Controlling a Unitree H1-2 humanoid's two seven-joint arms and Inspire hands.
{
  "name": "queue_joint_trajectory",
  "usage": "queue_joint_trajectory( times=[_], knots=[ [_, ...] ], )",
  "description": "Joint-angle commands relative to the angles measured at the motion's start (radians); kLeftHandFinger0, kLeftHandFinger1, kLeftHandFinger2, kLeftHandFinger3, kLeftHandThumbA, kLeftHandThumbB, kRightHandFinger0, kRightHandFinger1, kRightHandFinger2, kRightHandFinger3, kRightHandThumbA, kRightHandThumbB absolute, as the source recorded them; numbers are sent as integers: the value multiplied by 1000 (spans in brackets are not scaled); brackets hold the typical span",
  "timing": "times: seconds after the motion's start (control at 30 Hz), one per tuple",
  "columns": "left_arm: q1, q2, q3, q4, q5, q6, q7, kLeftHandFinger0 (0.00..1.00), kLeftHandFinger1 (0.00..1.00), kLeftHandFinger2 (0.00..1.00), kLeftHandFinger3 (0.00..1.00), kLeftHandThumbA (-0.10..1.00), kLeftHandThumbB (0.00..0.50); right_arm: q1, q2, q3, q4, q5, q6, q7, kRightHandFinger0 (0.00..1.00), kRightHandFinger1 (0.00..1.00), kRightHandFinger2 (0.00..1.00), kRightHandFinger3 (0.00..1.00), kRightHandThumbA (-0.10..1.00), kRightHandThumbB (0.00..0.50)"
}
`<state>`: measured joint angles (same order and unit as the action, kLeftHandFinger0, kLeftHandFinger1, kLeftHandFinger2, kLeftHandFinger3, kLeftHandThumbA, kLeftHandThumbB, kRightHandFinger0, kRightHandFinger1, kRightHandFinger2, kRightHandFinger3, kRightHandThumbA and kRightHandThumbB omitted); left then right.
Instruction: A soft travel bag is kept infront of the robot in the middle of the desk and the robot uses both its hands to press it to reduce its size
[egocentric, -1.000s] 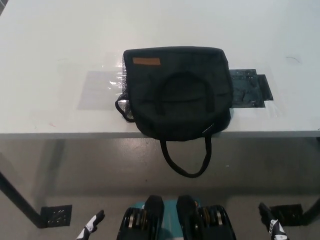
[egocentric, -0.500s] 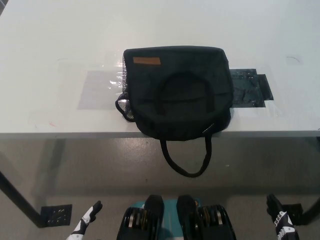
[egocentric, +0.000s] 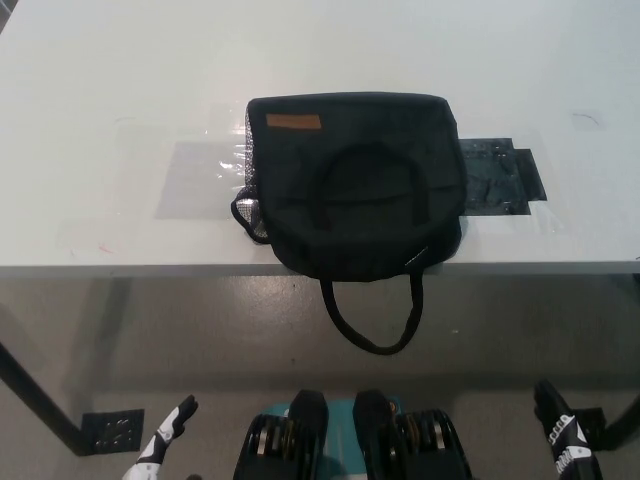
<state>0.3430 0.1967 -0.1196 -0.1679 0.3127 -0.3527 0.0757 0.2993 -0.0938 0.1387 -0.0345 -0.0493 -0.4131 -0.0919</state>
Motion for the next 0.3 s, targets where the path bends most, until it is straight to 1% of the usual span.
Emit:
queue_joint_trajectory(
  times=[0.0, 0.27],
  knots=[
    [3, -5, 4, -18, 29, -53, 7, 1000, 1000, 1000, 1000, 1000, 260, -9, -5, -9, -19, 5, -57, 20, 1000, 1000, 1000, 1000, 1000, 270],
    [19, -11, 10, -32, 45, -37, 7, 1000, 1000, 1000, 1000, 1000, 271, -17, -13, -5, -12, -6, -57, 25, 1000, 1000, 1000, 1000, 1000, 258]
  ],
)
